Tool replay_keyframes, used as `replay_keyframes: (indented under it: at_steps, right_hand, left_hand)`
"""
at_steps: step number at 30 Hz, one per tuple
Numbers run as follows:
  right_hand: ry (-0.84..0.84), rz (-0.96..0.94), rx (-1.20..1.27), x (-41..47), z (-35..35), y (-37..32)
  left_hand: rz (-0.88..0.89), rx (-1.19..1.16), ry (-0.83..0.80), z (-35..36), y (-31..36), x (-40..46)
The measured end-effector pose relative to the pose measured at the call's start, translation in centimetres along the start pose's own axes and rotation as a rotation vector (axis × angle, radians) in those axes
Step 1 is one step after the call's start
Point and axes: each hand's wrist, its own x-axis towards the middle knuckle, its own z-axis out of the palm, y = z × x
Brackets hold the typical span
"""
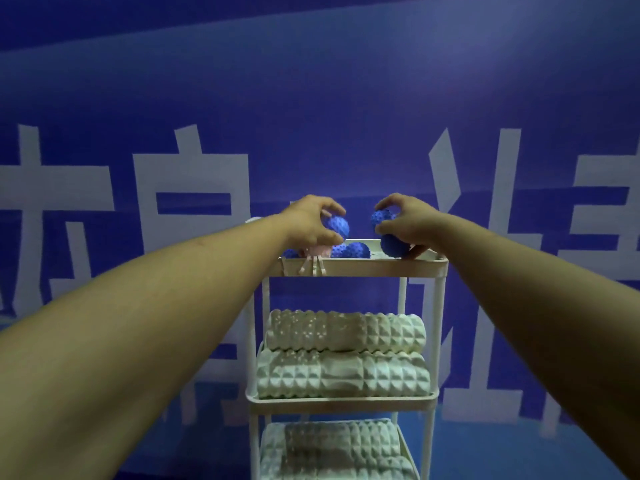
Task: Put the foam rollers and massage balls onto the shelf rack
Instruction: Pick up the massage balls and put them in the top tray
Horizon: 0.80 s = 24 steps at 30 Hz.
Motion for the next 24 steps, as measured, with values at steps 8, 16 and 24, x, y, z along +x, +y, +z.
replay_keyframes:
  at_steps: [8,16,24]
  right_hand:
    - [-0.077,-0.007,-0.32,-1.7,-1.2,0.1]
    - [0.225,-0.279,-0.242,-6.4,-0.7,-0.8]
    - [0.017,-0.274,0.006,-16.7,9.4,4.8]
  left_hand:
    - [0.027,-0.009,0.145,-1.4,0.0,-2.3]
    - [0.091,-0.06,0.358,-1.4,1.4,-8.2]
    - [0.158,-0.257,0.381,8.3,-0.4,-19.0]
